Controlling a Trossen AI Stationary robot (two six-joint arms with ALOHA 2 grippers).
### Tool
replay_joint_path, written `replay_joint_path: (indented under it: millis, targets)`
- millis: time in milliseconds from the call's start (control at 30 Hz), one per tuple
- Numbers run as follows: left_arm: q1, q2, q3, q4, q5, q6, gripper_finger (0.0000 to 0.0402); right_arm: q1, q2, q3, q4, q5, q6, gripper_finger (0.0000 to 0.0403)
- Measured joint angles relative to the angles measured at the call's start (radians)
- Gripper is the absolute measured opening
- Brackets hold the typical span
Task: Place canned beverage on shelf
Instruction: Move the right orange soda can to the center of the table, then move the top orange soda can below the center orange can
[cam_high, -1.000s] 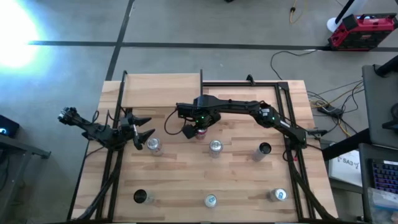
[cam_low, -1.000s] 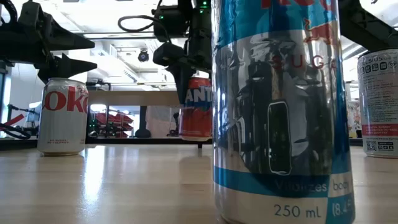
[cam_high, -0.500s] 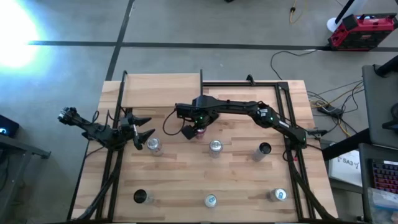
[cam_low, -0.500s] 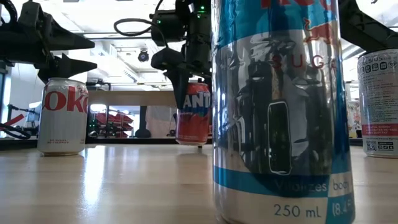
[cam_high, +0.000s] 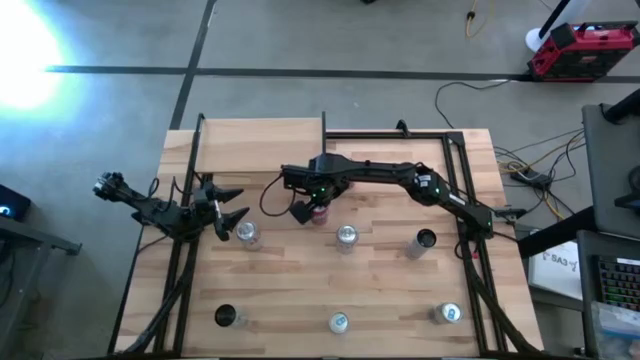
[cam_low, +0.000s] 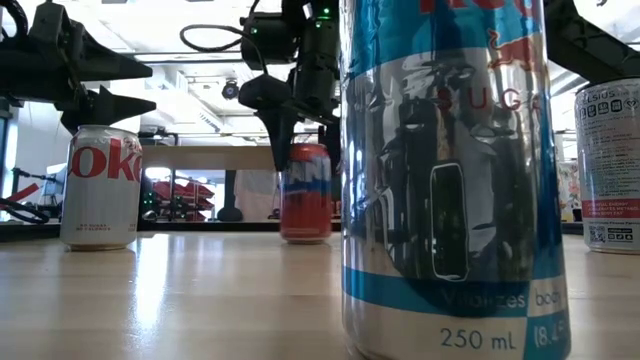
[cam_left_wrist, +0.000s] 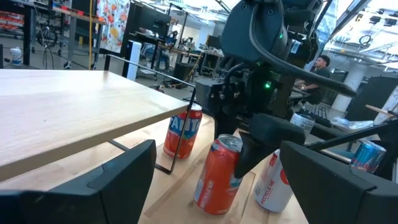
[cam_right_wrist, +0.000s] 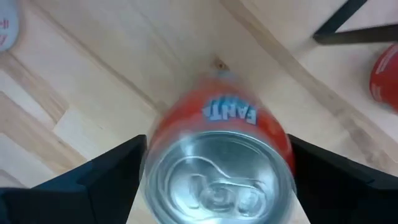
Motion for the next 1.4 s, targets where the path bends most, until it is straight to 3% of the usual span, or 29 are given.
replay_joint_path:
  millis: [267, 633, 767, 900, 1200, 1400]
  targets:
    - [0.000, 0.000, 0.000, 0.000, 0.000, 0.000, 0.0327, 0.003, -0.006, 0.000, -0.019, -0.028, 0.016, 0.0355]
    - [0.000, 0.000, 0.000, 0.000, 0.000, 0.000, 0.0327, 0.012, -0.119, 0.002, -0.221, -0.021, 0.069, 0.0356]
    - [0.000, 0.000, 0.000, 0.001, 0.000, 0.000, 0.0327, -0.008, -0.145, 0.000, -0.223, 0.022, 0.068, 0.0356]
    - [0.000, 0.000, 0.000, 0.000, 0.000, 0.000, 0.0327, -0.069, -0.146, -0.013, -0.222, -0.015, 0.064, 0.0352]
    - [0.000, 0.000, 0.000, 0.000, 0.000, 0.000, 0.0327, -0.205, -0.260, -0.256, -0.218, -0.087, 0.054, 0.0328]
    - [0.000, 0.000, 0.000, 0.000, 0.000, 0.000, 0.0327, -0.250, -0.338, -0.369, -0.076, -0.079, 0.030, 0.0327]
